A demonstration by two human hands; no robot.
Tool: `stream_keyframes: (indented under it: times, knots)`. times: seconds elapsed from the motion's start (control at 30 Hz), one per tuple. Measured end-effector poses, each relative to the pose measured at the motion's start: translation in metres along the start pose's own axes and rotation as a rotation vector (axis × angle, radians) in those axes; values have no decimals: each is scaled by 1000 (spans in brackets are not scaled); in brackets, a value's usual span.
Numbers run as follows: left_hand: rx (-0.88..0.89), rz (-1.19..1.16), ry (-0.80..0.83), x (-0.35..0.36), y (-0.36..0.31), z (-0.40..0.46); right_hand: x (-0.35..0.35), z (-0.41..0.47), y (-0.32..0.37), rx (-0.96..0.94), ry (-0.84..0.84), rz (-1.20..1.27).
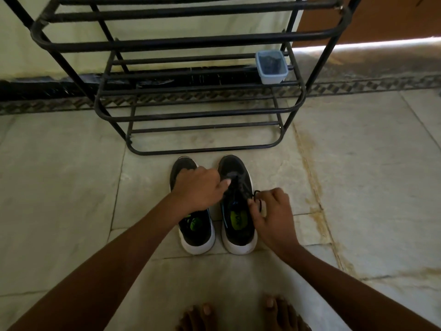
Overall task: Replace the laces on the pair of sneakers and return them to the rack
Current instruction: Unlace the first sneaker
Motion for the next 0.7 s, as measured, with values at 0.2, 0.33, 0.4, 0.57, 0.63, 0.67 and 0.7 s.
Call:
stream_keyframes:
  times: [0.2,0.33,0.4,0.57,0.63,0.67,0.7]
  knots:
    - [73,177,-169,14,4,2,0,72,-4,-99,121,193]
    - [215,-9,184,34,20,22,11,99,6,-139,597,260]
    - [235,37,278,43,23,30,14,100,11,-187,704,237]
    - [176,66,278,47,27,41,21,99,16,-269,718,199]
    - [172,49,258,49,31,41,24,99,14,-286,696,191]
    - [180,34,255,50,32,40,24,97,14,-296,680,173]
    - [192,17,253,51,34,40,25,95,14,-304,660,161]
Point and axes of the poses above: each hand's wrist, its own z-axis towards the middle knuckle, its own x-axis out of the palm, y = z × x, the point moved 3 cm from there along z, towards the middle knuckle, and after that the axes turned 5 degrees about -y, right-handed, at the moved point
